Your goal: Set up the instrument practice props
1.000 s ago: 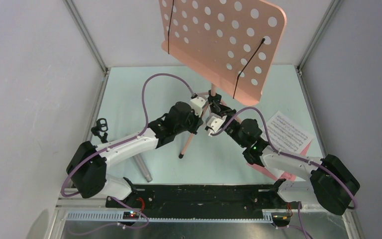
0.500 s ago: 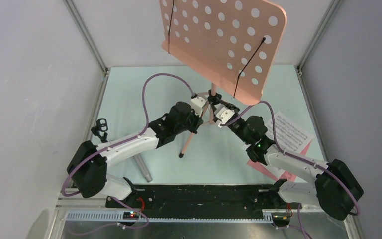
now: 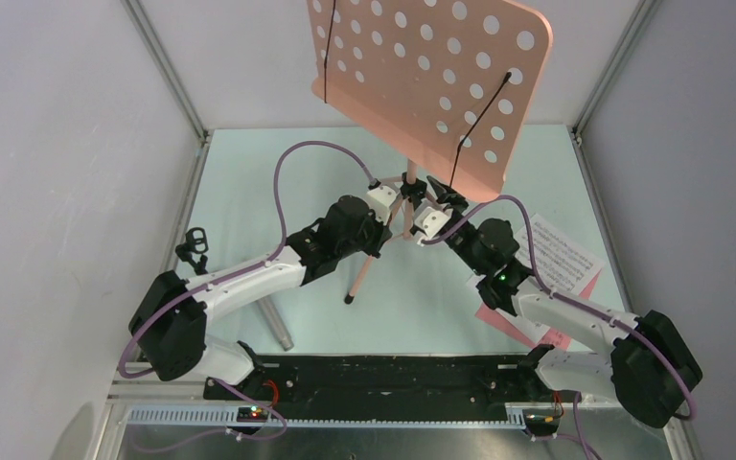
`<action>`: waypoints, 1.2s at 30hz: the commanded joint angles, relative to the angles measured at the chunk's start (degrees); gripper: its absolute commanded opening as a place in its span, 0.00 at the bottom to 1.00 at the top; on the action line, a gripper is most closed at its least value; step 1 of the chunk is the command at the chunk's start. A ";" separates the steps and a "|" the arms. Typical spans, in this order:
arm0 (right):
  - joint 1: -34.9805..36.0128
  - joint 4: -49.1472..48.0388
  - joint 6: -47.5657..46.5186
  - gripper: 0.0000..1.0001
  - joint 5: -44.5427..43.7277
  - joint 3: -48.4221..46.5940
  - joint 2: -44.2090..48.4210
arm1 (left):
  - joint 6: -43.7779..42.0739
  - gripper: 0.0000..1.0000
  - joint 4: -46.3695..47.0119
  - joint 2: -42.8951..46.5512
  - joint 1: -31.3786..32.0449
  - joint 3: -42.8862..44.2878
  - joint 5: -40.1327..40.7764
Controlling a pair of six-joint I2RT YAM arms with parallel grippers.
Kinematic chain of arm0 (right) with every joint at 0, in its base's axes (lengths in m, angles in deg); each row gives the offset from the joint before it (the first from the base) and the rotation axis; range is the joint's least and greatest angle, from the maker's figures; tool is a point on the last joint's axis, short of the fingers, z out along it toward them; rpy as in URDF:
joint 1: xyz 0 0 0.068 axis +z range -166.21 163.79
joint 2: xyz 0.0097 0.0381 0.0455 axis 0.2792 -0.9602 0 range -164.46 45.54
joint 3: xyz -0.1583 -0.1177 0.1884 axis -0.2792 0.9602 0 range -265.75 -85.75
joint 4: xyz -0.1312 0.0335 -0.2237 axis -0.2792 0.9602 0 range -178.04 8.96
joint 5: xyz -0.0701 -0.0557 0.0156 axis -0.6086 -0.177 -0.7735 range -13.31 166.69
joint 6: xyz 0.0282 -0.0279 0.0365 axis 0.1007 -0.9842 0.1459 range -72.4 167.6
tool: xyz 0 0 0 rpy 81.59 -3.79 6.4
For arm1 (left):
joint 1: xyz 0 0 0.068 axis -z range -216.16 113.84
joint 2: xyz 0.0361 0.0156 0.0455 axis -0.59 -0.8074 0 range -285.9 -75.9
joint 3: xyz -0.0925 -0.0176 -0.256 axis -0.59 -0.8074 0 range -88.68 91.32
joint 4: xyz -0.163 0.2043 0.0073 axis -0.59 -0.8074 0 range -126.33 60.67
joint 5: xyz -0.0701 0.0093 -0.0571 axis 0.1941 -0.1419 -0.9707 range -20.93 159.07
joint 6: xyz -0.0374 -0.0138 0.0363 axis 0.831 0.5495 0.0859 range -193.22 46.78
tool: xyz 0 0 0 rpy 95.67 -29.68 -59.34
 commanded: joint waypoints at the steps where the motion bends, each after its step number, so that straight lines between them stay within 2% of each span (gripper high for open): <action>1: -0.63 7.95 -1.40 0.56 -1.17 -0.52 0.15 | -1.06 0.00 -8.03 -1.44 -1.69 -0.45 5.90; 12: -0.42 17.74 -0.15 0.60 3.13 0.20 4.30 | -1.14 0.00 -8.17 -1.59 -1.69 -0.30 6.14; 26: -0.52 7.34 1.58 0.59 0.55 -0.55 1.26 | -1.14 0.00 -8.18 -1.35 -1.69 -0.36 6.21; 34: 1.31 4.09 0.91 0.39 -3.70 -1.57 -1.07 | -1.24 0.00 -8.13 -1.31 -1.70 -0.41 6.23; 36: 1.71 3.04 0.99 0.39 -4.24 -1.56 -1.45 | -1.23 0.00 -8.25 -1.37 -1.70 -0.41 6.21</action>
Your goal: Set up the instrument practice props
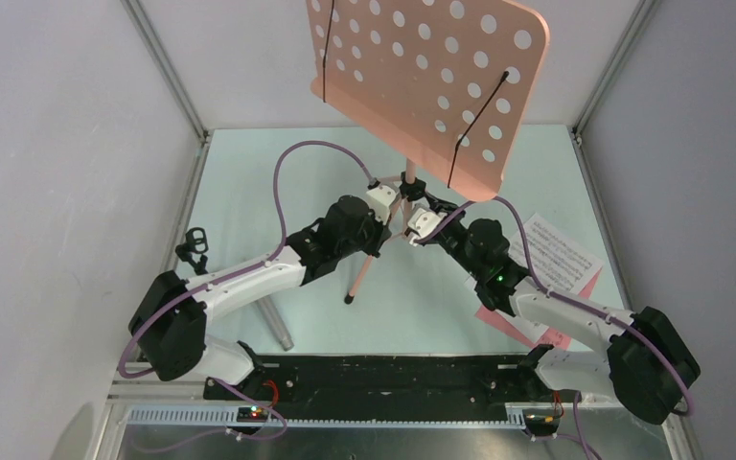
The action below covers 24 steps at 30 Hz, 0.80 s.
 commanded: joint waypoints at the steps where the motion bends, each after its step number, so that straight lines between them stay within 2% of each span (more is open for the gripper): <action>1: 1.26 -5.19 0.06 0.39 -2.63 -2.05 -1.06 | -1.23 0.00 -8.17 -1.27 -1.70 -0.40 5.71; 7: 2.67 -6.84 -0.91 0.51 -3.81 -2.12 -1.43 | -1.28 0.00 -8.15 -1.24 -1.64 -0.41 5.56; 11: 3.58 -8.54 -2.55 0.54 -5.74 -2.16 -1.70 | -1.28 0.00 -8.18 -1.23 -1.70 -0.44 5.56; 24: 5.40 -14.55 -6.97 0.51 -9.67 -1.90 -3.58 | -1.35 0.00 -8.13 -1.17 -1.70 -0.46 5.67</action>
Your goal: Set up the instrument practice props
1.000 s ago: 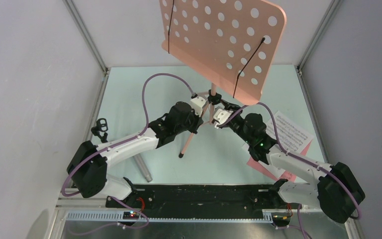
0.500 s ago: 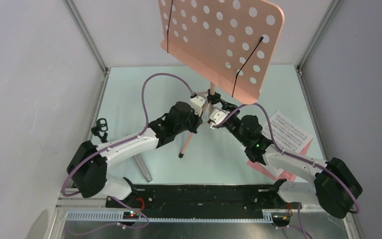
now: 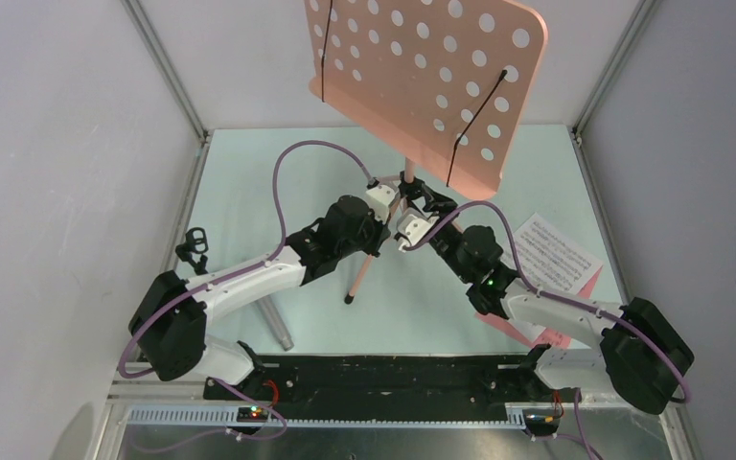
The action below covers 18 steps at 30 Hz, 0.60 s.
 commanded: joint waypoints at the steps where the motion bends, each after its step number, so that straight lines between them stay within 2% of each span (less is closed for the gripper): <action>1: 0.68 -5.53 -1.74 0.50 -2.07 -1.95 -0.79 | -1.75 0.00 -8.09 -1.17 -1.61 -0.47 4.99; 3: 0.67 -5.13 -1.64 0.44 -2.00 -1.93 -1.01 | -1.81 0.00 -8.10 -1.17 -1.61 -0.45 4.94; 6: 0.66 -4.77 0.27 0.25 -3.04 -1.94 -1.32 | -1.84 0.00 -8.08 -1.21 -1.65 -0.39 5.02; 10: -0.10 -4.50 5.28 0.05 -6.06 -2.03 -1.65 | -1.85 0.00 -8.10 -1.23 -1.63 -0.41 4.98; 12: -0.34 -4.32 8.50 0.00 -7.14 -2.08 -1.28 | -1.81 0.00 -8.09 -1.25 -1.65 -0.40 4.87; 18: -0.93 2.10 22.81 0.00 -8.90 -4.08 0.79 | -1.68 0.00 -8.09 -1.40 -1.60 -0.44 4.67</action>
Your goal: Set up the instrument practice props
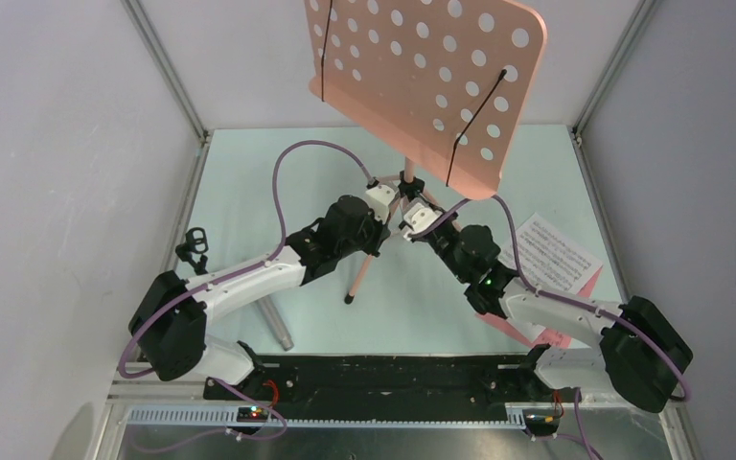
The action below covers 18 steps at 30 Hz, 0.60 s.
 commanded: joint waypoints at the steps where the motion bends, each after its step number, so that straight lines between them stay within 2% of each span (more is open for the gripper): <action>1: -1.62 2.70 17.56 0.00 -6.67 -3.92 1.96 | -1.67 0.00 -8.11 -1.41 -1.53 -0.46 4.65; 6: -2.68 8.76 33.83 0.00 -9.35 -5.32 3.89 | -1.70 0.00 -8.11 -1.37 -1.56 -0.39 4.64; 10: -5.93 20.49 54.98 0.00 -13.68 -9.34 5.46 | -1.68 0.00 -8.08 -1.45 -1.52 -0.40 4.43; 13: -9.63 28.49 73.49 0.00 -10.04 -10.51 6.51 | -1.70 0.00 -8.11 -1.49 -1.58 -0.27 4.37; 14: -11.16 29.78 76.95 0.00 -9.15 -10.78 6.77 | -1.70 0.00 -8.11 -1.56 -1.58 -0.28 4.34; 18: -14.01 35.68 101.29 0.00 -3.38 -10.89 6.68 | -1.70 0.00 -8.11 -1.58 -1.58 -0.18 4.24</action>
